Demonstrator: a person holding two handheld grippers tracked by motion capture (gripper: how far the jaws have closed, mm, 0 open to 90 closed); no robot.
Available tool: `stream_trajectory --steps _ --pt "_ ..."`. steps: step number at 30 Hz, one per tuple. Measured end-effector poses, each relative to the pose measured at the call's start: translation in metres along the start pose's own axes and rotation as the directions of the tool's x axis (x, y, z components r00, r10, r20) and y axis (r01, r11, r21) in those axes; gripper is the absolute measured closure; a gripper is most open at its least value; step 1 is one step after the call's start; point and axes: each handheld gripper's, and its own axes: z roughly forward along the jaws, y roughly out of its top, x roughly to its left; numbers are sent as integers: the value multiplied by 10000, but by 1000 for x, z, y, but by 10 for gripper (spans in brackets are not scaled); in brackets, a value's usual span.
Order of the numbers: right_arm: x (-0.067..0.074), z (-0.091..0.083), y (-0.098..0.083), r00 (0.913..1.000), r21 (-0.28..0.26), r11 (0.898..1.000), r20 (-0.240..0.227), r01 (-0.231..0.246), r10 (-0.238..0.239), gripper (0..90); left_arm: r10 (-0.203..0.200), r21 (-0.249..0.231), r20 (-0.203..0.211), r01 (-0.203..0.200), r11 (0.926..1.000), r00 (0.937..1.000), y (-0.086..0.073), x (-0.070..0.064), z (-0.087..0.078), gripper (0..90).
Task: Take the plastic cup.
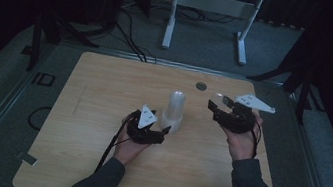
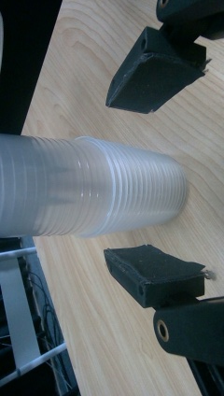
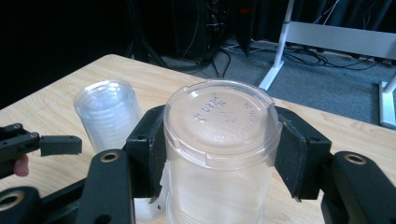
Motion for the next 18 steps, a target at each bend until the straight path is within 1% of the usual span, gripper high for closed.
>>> stream_trajectory --steps 4,7,15,18 --pt "-2 -1 -6 10000 102 9999 58 -53 53 409 27 -8 38 -27 10000 10000 -1 -1 0 230" --pt "-4 -1 -11 9999 190 9998 101 -112 110 409 -69 -42 110 70 10000 9999 -1 -1 -1 230" --pt "-8 -2 -22 9996 330 9992 181 -211 205 409 31 -114 189 -29 9999 9998 0 -5 -2 230" --pt "-10 -2 -25 9994 376 9989 199 -297 289 409 0 -123 260 3 9999 9997 1 -7 -1 230"
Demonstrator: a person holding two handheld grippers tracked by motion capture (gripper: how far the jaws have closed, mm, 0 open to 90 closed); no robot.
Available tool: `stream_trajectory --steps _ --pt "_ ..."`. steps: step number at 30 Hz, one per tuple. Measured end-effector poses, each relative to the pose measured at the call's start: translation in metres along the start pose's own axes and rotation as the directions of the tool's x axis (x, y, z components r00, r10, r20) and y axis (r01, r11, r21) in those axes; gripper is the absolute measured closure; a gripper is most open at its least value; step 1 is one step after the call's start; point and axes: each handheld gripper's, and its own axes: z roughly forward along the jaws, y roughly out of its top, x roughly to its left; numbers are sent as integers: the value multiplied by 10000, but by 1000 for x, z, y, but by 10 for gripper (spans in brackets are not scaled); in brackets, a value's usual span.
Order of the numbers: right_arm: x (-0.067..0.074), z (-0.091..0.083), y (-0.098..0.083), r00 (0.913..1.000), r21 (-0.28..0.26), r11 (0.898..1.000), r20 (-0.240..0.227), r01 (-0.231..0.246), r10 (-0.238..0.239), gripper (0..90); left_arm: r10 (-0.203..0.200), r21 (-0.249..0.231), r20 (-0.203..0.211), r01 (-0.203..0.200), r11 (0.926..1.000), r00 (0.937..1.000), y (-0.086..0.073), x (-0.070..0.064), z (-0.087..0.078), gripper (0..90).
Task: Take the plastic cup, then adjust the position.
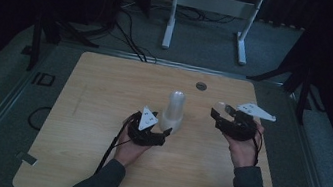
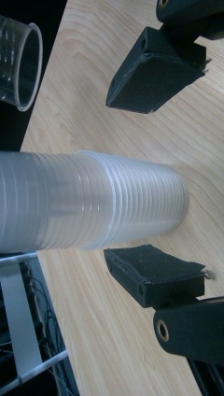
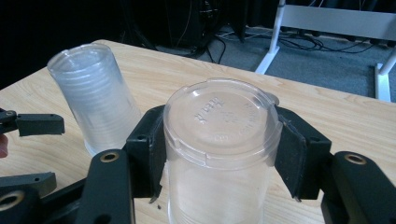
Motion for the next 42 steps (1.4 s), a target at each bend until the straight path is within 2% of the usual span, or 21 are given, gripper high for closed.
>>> stream_trajectory --steps 23,42 --pt "-3 2 -29 9995 395 9987 26 -326 325 408 420 -354 500 -403 9986 9979 12 -19 -3 230" --pt "-2 4 -45 9985 587 9969 -67 -531 536 409 782 -330 942 -754 9966 9925 21 -33 2 231"
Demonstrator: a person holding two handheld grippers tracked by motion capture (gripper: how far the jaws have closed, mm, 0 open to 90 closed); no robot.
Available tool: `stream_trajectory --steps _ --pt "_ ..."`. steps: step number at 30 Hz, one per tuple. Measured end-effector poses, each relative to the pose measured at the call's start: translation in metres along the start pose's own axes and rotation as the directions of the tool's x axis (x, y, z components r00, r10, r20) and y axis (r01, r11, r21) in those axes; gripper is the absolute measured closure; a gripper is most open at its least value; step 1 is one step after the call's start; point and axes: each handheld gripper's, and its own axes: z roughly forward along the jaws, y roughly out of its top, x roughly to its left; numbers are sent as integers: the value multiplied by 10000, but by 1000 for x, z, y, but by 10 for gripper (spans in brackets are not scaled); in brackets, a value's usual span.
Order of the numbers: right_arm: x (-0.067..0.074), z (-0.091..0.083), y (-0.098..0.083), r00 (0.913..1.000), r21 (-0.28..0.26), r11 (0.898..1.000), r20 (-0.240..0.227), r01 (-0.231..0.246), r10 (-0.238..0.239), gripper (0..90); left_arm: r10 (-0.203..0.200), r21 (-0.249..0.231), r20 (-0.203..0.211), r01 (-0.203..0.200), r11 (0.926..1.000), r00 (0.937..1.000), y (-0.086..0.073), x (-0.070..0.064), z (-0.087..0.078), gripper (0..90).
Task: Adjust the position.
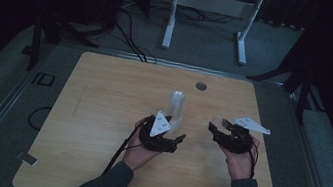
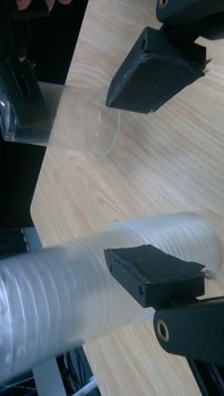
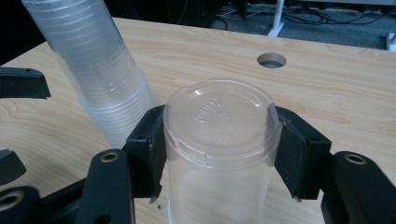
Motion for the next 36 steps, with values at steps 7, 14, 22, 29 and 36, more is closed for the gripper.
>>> stream_trajectory --steps 7,14,22,29,36 --pt "1 0 -6 9999 29 9999 -77 -133 134 409 151 9 187 -152 9999 9997 2 -6 5 241" --pt "2 1 -11 9996 49 9997 -153 -240 241 409 189 86 347 -192 9998 9992 3 -9 8 241" --pt "4 1 -16 9986 41 9991 -315 -415 416 409 255 217 566 -268 9994 9981 3 -13 13 241" --pt "-1 -1 -20 9913 -38 9941 -750 -1084 1078 410 300 272 662 -318 9991 9974 3 -15 16 240" --pt "-5 -3 -22 9876 -70 9908 -821 -1351 1341 410 353 373 804 -384 9986 9961 3 -17 19 240"
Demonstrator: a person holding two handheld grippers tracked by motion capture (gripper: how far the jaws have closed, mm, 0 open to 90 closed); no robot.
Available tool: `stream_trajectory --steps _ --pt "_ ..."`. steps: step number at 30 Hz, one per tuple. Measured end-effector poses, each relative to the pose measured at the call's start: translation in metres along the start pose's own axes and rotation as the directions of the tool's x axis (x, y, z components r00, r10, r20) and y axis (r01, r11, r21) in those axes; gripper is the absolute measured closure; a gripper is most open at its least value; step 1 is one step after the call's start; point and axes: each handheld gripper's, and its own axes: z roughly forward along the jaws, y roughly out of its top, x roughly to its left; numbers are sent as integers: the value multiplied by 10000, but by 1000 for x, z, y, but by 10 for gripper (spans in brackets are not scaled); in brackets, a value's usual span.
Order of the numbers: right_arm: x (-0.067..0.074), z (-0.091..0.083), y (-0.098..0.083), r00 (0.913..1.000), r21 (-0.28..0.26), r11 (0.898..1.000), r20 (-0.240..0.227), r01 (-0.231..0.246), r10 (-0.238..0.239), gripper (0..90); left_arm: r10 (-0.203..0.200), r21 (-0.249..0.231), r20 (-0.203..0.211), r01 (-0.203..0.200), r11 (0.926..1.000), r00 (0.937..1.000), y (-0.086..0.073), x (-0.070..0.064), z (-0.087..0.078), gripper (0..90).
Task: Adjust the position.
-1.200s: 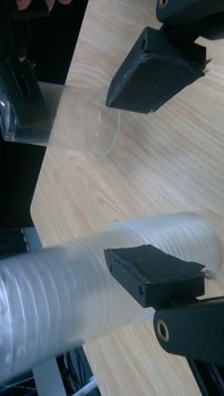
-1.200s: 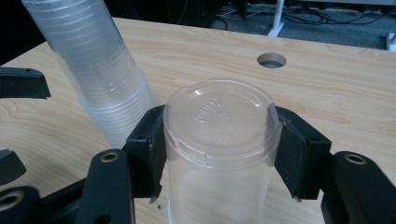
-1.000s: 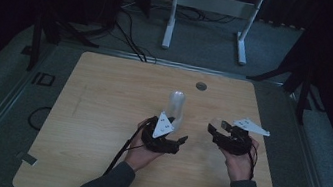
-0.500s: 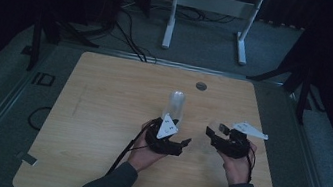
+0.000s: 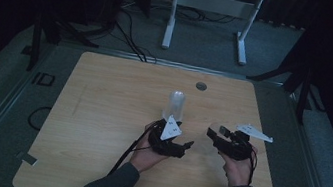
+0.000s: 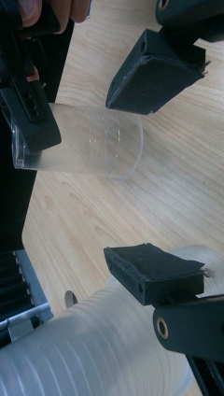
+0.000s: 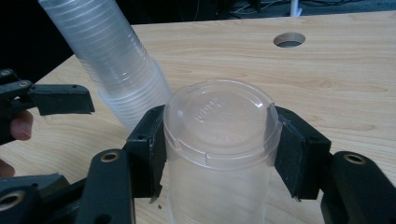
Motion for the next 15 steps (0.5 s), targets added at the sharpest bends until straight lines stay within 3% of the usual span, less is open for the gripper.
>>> stream_trajectory --steps 15 --pt "1 -4 -1 9995 -102 9996 -202 -261 259 410 -82 203 335 75 9998 9994 -1 -2 6 240"
